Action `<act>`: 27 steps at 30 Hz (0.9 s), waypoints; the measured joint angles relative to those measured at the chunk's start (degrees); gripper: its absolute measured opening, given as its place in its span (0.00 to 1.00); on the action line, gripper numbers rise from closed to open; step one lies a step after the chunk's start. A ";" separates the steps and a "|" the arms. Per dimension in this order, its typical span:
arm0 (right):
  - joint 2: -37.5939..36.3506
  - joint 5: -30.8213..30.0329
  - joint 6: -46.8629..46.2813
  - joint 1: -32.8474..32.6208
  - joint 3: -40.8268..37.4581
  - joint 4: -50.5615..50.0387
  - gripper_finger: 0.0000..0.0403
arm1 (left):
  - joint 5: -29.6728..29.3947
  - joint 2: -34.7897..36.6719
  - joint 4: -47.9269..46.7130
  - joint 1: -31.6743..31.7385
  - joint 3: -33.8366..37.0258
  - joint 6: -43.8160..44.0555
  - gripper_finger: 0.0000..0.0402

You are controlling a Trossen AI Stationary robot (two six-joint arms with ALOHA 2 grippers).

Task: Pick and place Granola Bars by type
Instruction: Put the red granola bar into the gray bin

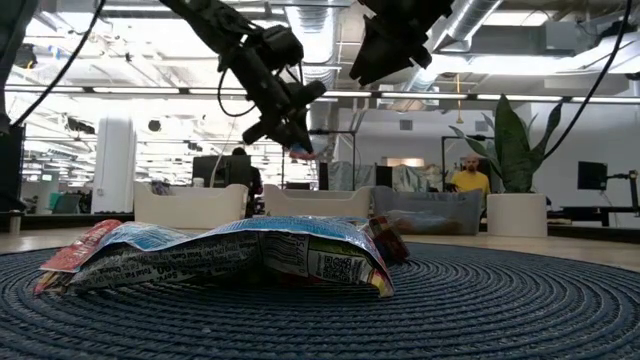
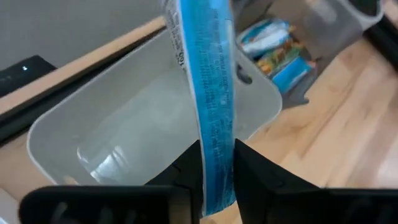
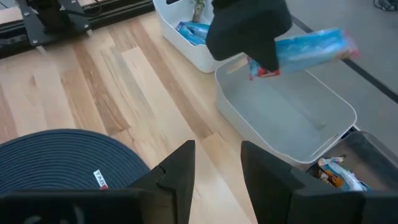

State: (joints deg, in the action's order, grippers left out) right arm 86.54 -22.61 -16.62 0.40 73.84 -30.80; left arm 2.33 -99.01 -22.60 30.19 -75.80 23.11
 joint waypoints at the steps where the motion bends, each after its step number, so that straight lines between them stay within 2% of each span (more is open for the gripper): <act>1: 0.00 -0.02 0.00 0.00 0.00 -0.01 0.30 | 1.04 -0.44 -0.89 0.42 -0.42 -0.78 0.18; 3: 0.00 0.00 0.00 0.00 0.00 -0.01 0.30 | 2.93 -0.98 -0.96 1.09 -0.89 -1.45 0.22; 7: 0.00 0.20 0.02 0.00 0.00 -0.05 0.30 | 2.91 -1.32 -1.03 1.98 -1.01 -0.49 0.31; 11: 0.00 0.53 0.02 0.00 0.00 -0.25 0.30 | 4.70 -1.29 -0.90 2.28 -1.01 -0.55 0.36; 13: 0.00 1.39 0.10 0.00 0.00 -0.56 0.30 | 7.50 -1.08 -1.10 2.02 -1.01 -1.18 0.37; 16: 0.00 3.68 0.72 -0.02 0.02 -2.15 0.30 | 15.10 -0.79 -1.39 0.78 -1.01 -4.16 0.36; 19: 0.00 8.16 4.00 -0.40 0.02 -4.87 0.30 | 20.28 0.24 -2.90 -2.17 -1.01 -7.36 0.34; 22: 0.00 14.14 6.81 -1.19 0.02 -6.83 0.30 | 20.21 1.96 -6.96 -6.32 -0.99 -10.32 0.31; 27: -0.81 23.33 7.77 -2.88 0.07 -8.31 0.30 | 13.47 5.75 -13.12 -15.77 -0.99 -13.44 0.27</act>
State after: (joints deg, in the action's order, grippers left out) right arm 85.73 0.72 -8.85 -2.48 73.91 -39.12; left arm 15.80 -93.26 -35.72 14.42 -76.79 9.67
